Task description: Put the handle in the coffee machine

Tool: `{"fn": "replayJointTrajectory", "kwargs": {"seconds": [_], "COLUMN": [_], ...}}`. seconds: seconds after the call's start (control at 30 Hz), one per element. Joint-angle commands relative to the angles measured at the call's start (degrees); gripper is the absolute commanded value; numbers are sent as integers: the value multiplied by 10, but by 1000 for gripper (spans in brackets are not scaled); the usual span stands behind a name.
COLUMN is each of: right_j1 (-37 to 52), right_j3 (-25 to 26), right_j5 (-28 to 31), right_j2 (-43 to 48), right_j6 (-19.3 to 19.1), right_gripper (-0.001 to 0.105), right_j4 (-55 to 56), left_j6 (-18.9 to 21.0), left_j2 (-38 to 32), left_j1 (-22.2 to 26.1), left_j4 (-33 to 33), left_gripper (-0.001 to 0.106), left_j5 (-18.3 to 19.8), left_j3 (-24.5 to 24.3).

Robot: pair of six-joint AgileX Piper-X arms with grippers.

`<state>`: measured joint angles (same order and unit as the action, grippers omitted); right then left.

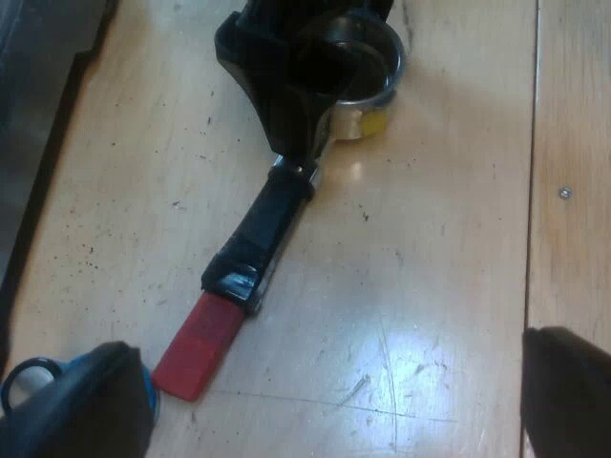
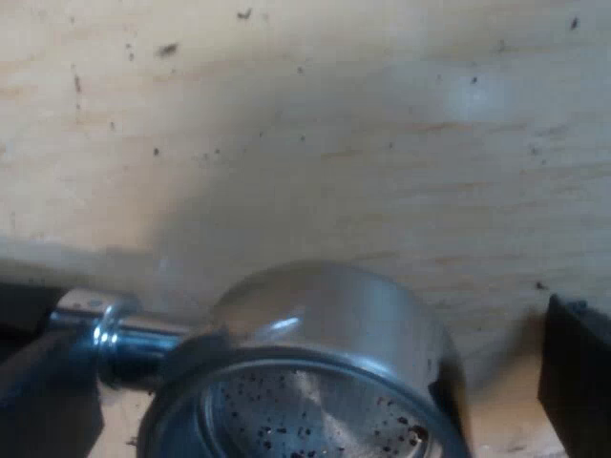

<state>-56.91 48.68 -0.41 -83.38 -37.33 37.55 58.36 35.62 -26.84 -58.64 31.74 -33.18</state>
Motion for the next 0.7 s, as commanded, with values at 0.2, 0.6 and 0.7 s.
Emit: {"fn": "replayJointTrajectory", "kwargs": {"seconds": [0.2,0.6,0.7], "right_j1": [2,2,2], "right_j3": [1,1,1], "right_j5": [-7,-11,4], "right_j2": [-4,8,15], "right_j6": [-7,-12,-13], "right_gripper": [94,94,94], "right_j4": [18,20,30], "left_j6": [5,5,5], "left_j2": [0,0,0], "left_j1": [-3,-3,-3], "left_j4": [-3,-3,-3], "left_gripper": [80,80,80], "left_j5": [3,3,3], "left_j3": [2,2,2]}}
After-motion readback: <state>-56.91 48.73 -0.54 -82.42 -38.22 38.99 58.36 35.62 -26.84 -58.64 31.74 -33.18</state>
